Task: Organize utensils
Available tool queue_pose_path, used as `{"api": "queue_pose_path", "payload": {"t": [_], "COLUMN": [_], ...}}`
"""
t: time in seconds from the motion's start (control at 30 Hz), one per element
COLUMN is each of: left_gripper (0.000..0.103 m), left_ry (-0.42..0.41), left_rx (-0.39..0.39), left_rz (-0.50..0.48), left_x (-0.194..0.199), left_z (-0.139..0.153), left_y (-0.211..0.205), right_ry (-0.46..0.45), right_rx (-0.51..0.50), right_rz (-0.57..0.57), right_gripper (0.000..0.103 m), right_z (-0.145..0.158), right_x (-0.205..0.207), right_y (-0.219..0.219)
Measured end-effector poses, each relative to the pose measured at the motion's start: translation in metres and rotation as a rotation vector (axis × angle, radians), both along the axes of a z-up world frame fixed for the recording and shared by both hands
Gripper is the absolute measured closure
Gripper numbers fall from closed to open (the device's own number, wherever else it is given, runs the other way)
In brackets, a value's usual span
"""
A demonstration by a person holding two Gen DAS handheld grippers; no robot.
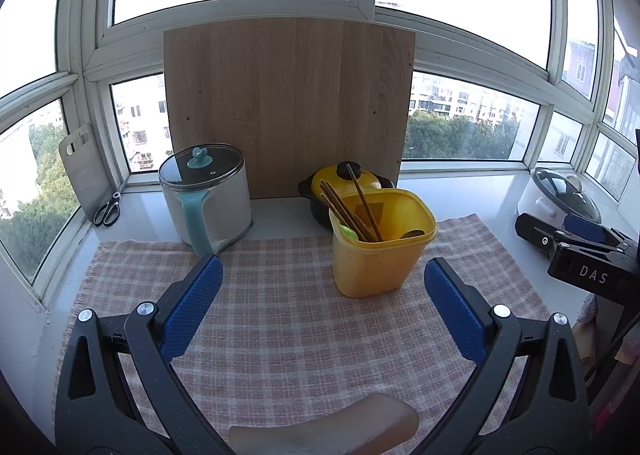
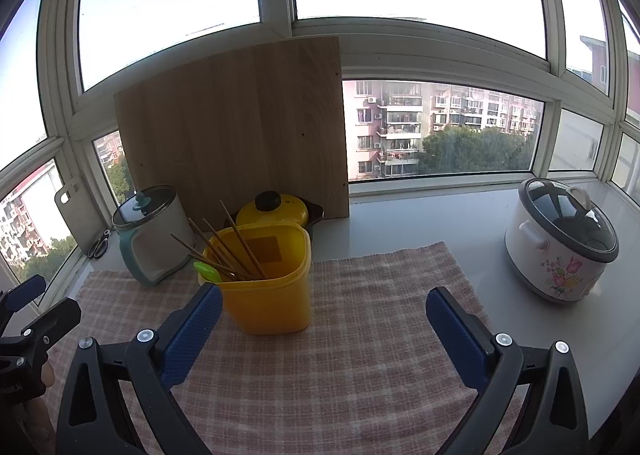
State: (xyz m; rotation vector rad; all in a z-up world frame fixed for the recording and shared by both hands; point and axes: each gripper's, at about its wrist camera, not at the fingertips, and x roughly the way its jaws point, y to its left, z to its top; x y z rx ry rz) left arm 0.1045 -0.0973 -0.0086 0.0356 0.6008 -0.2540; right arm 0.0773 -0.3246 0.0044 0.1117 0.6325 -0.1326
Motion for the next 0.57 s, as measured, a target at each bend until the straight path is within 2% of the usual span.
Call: {"api": "queue_pose_path", "payload": {"t": [0.57], "left_gripper": [0.001], "left_ry": [0.004], "left_rx": [0.006], "left_rz": [-0.007], "left_x": [-0.0008], "left_z": [0.0006], "left_y": [-0.0033], "right_ry": [0.006], "right_rx": [0.013], "right_rz": [-0.006], "right_gripper": [0.0], "right_z": [-0.001], "right_x": [0.0001], "right_y": [-0.0019]}}
